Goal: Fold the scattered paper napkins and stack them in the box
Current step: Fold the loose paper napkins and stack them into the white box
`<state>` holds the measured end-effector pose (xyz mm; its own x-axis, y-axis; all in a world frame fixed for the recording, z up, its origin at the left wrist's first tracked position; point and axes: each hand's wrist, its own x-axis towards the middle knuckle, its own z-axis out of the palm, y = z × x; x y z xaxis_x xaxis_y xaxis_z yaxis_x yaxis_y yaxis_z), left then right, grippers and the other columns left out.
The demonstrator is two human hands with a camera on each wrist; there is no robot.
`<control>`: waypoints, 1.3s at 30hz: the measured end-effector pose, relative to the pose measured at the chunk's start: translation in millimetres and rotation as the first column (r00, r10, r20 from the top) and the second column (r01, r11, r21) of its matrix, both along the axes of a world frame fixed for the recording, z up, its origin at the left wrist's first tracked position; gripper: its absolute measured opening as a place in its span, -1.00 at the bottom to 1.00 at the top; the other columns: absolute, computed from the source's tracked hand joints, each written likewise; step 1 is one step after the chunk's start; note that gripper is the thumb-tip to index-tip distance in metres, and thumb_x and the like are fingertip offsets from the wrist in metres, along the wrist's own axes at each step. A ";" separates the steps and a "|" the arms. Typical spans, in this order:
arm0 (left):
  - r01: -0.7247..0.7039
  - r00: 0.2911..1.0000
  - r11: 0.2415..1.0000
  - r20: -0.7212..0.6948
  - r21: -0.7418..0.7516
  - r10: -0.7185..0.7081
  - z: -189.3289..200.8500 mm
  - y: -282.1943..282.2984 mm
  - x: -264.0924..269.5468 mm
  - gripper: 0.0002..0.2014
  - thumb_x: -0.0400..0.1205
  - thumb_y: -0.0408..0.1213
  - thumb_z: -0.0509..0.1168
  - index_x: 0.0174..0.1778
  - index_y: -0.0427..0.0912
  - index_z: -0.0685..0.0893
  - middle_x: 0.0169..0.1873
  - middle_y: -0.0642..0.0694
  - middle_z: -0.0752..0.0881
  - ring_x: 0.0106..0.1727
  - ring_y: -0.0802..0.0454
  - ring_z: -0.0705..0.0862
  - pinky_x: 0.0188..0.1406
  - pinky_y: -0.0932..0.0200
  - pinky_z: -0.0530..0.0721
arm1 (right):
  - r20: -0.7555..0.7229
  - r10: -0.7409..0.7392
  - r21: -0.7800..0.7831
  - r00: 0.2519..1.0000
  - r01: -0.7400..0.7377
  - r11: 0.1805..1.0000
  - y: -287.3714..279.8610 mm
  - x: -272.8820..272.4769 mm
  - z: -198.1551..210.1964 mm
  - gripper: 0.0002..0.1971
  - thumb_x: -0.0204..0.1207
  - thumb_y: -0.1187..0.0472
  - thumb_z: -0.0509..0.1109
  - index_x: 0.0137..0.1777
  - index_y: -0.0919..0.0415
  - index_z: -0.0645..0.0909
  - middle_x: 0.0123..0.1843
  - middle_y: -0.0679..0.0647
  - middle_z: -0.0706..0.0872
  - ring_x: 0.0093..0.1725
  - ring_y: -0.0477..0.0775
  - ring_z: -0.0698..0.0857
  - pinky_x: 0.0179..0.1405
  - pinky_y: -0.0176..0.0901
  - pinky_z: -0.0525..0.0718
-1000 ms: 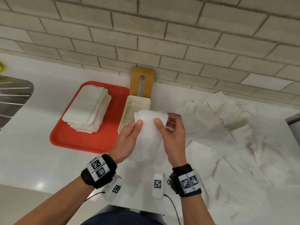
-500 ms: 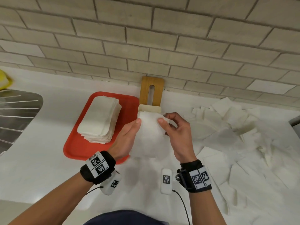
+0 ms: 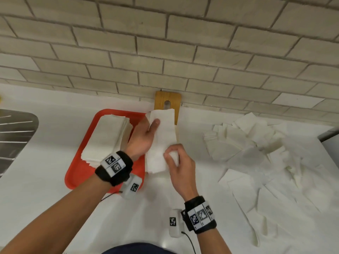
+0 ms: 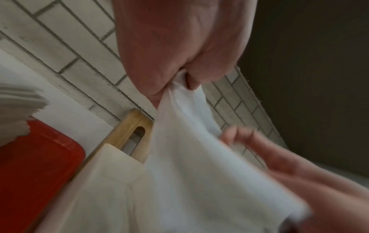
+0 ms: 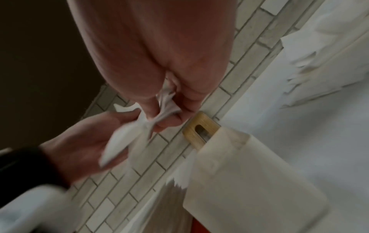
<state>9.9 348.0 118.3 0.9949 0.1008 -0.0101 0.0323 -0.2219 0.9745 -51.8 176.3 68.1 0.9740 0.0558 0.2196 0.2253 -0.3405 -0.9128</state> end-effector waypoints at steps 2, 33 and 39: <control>0.042 0.999 0.986 -0.014 0.162 -0.040 -9.8 7.2 28.7 -0.80 0.88 -0.10 0.26 0.41 0.11 0.64 0.24 0.11 0.78 0.25 0.13 0.77 0.27 0.07 0.74 | -0.070 -0.068 -0.074 0.995 0.063 0.995 0.7 2.8 -15.3 -0.83 0.71 0.25 0.54 0.06 -0.05 0.66 -0.05 -0.24 0.76 -0.19 -0.19 0.70 -0.10 -0.02 0.80; 0.392 0.889 0.611 -0.112 0.688 -0.445 -102.5 -203.2 -12.0 -0.90 0.75 -0.23 0.34 0.09 -0.13 0.73 0.04 -0.11 0.79 0.07 -0.19 0.78 0.08 -0.14 0.77 | -0.446 -0.521 -0.826 0.728 -0.111 0.552 -308.6 -4.9 -90.8 -0.06 0.40 -0.30 0.71 0.63 0.16 0.42 0.56 0.22 0.55 0.57 0.40 0.49 0.49 0.31 0.58; 0.533 0.845 0.557 -0.438 0.637 -0.307 -161.3 -295.1 -16.1 -0.47 0.76 0.11 0.37 0.47 -0.20 0.53 0.44 -0.21 0.49 0.51 -0.29 0.42 0.38 -0.28 0.59 | -0.464 -0.364 -0.704 0.807 -0.087 0.705 -331.2 -4.6 -115.4 -0.55 0.43 -0.23 0.69 0.19 -0.03 0.72 0.17 -0.01 0.76 0.31 0.20 0.65 0.30 0.17 0.64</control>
<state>-6.1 52.9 -43.0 0.8938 -0.2417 -0.3778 -0.0441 -0.8857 0.4622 -56.4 -154.9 -47.2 0.9097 -0.1813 -0.3736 -0.3209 -0.8780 -0.3552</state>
